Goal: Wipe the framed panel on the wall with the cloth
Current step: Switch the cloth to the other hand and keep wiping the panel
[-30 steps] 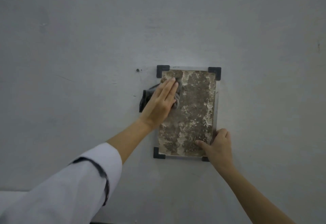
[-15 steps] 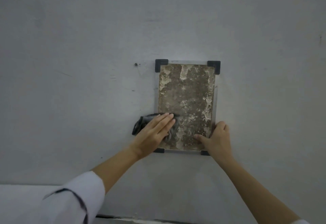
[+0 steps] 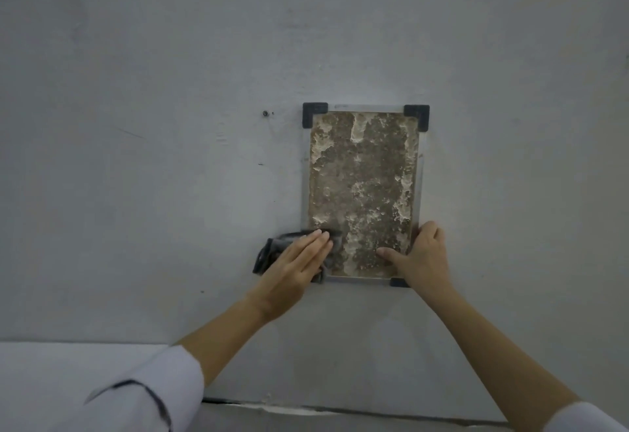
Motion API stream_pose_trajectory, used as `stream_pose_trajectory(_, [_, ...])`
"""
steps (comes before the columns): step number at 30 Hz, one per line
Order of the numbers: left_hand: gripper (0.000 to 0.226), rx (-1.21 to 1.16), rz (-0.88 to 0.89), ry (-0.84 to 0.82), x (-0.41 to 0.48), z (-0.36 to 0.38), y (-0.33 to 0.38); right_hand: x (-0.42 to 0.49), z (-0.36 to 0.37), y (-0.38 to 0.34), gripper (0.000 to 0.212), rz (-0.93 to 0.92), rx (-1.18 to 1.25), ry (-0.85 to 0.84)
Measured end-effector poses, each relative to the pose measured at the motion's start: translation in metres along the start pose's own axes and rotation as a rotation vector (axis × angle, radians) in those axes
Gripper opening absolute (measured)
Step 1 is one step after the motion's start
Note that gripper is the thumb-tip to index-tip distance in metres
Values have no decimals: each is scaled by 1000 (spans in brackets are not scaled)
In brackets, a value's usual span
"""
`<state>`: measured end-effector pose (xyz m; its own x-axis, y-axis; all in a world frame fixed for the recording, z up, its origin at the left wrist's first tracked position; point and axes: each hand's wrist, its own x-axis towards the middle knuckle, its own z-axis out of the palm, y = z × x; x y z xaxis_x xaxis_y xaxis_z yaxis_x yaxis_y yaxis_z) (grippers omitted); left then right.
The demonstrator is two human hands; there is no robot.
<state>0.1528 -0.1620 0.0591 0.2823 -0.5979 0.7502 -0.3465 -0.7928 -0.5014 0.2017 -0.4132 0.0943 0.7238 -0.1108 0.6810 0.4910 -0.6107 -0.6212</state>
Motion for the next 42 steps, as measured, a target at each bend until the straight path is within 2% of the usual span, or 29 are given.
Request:
stream_pose_trajectory(6, [52,-26,-114,62,28,-11,-14,-1,1,0,64,-4,-31,-5])
stream_pose_trajectory(15, [45,-48,53,-3,-25,1,6,-2,-1,-1,64,13,-37,-24])
stream_pose_trajectory(20, [50,-60,-45,56,4,-6,-3,-3,-1,-2,64,8,-48,-11])
stream_pose_trajectory(27, [47,-59,44,-6,-21,2,-1,-4,-3,-2,63,1,-64,-14])
stream_pose_trajectory(33, [42,-80,70,-38,-6,-15,-6,-5,-5,-5,63,19,-59,-28])
stream_pose_trajectory(37, [44,-45,9,4,28,-17,-7,-5,-6,-5,63,25,-65,-52])
stream_pose_trajectory(40, [43,-56,-51,21,36,-5,8,-3,-13,-5,56,34,-12,-102])
stream_pose_trajectory(42, [46,-85,-15,-17,23,6,24,-1,-19,-5,44,51,64,-164])
